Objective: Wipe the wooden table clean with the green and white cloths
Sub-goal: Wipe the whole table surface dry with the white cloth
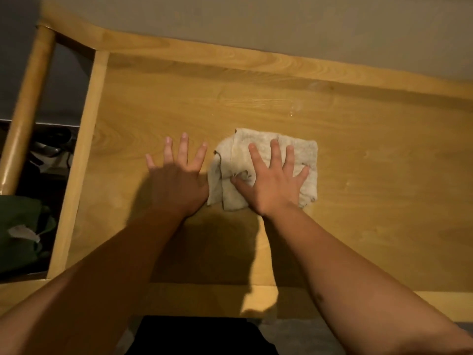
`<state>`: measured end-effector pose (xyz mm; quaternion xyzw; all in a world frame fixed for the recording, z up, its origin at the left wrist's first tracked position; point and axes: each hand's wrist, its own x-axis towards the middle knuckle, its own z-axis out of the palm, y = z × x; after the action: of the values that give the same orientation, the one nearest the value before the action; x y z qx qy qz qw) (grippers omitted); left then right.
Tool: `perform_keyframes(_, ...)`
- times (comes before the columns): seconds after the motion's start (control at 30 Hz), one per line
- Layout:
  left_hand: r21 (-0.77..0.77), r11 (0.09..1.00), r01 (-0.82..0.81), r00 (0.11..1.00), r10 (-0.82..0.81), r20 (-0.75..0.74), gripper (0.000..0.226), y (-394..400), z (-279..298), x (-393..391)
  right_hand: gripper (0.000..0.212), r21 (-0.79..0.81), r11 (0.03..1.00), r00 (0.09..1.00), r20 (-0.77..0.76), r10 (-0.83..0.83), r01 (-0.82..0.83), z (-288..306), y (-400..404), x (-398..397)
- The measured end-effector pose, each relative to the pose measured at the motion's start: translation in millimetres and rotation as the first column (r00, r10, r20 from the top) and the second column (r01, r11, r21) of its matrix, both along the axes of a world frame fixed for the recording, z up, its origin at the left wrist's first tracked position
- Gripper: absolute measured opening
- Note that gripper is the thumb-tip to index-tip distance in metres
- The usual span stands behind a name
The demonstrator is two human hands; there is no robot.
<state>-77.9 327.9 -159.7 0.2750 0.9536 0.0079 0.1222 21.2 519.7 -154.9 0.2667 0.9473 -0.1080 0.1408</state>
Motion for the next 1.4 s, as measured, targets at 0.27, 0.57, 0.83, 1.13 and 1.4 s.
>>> perform_keyframes(0.27, 0.011, 0.998, -0.060, 0.997, 0.059, 0.058, 0.077, 4, -4, -3, 0.090, 0.051, 0.999, 0.997, -0.071, -0.006, 0.010, -11, 56, -99)
perform_keyframes(0.57, 0.083, 0.995, -0.049, 0.998, 0.052, -0.023, 0.077, 4, -4, 1, 0.091, 0.092, 0.995, 0.994, -0.104, 0.042, -0.033, -9, 96, -180)
perform_keyframes(0.83, 0.067, 0.996, -0.062, 0.998, 0.062, 0.005, 0.075, 0, -12, -2, 0.077, 0.101, 0.994, 0.996, -0.066, 0.056, -0.049, -4, 109, -209)
perform_keyframes(1.13, 0.006, 0.999, -0.048, 0.999, 0.048, -0.024, 0.068, 3, -9, -1, 0.064, 0.060, 0.990, 0.989, -0.076, 0.130, -0.126, 0, 42, -69)
perform_keyframes(1.4, 0.033, 0.998, -0.051, 0.998, 0.052, -0.023, 0.067, 1, -15, -3, 0.064, -0.025, 0.989, 0.987, -0.058, 0.147, -0.149, 10, -29, 96)
